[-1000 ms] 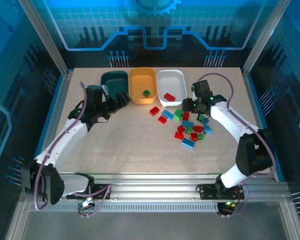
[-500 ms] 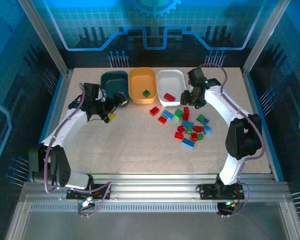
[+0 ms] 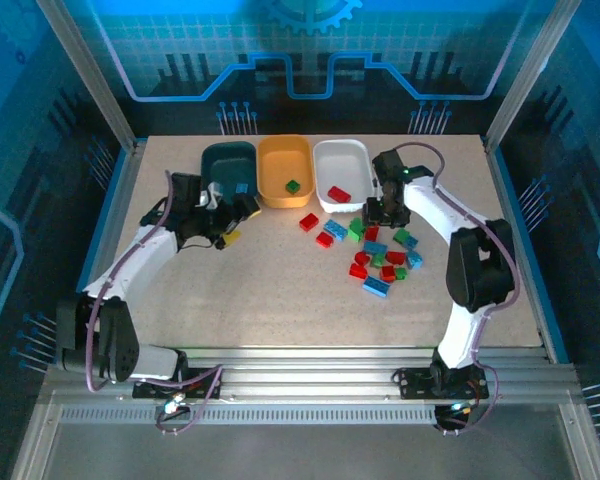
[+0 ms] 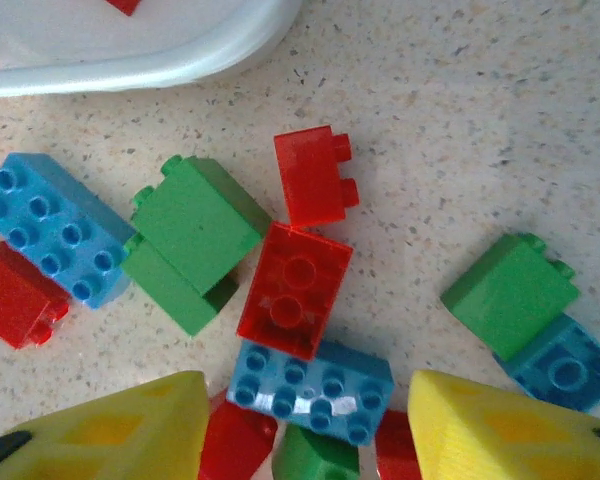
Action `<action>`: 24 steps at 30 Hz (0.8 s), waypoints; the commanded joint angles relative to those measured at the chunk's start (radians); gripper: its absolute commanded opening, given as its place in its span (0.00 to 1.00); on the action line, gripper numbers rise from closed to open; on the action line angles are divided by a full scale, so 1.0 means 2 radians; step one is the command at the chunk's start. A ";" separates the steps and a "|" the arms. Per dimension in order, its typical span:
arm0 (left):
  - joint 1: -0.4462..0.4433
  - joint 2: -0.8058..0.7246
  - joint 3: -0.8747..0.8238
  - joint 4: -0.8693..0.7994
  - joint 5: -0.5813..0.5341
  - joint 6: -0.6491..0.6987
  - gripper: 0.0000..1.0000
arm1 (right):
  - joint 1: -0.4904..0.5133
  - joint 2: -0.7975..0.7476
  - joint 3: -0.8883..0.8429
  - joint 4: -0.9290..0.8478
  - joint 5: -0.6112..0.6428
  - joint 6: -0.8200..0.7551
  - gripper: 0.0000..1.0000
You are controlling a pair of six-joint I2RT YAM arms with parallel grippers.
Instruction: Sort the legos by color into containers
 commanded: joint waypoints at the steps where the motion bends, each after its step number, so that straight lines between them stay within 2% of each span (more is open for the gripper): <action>1: -0.029 0.021 0.019 0.026 0.010 0.001 0.94 | -0.011 0.055 0.032 0.006 -0.011 -0.008 0.48; 6: -0.043 0.054 0.039 0.021 0.028 0.019 0.90 | -0.014 0.082 0.056 0.000 0.003 -0.008 0.43; 19: -0.043 0.073 0.046 0.036 0.057 0.027 0.90 | -0.028 0.154 0.137 -0.038 -0.012 -0.018 0.41; 24: -0.042 0.067 0.048 0.029 0.056 0.035 0.90 | -0.029 0.154 0.128 -0.036 -0.004 -0.017 0.39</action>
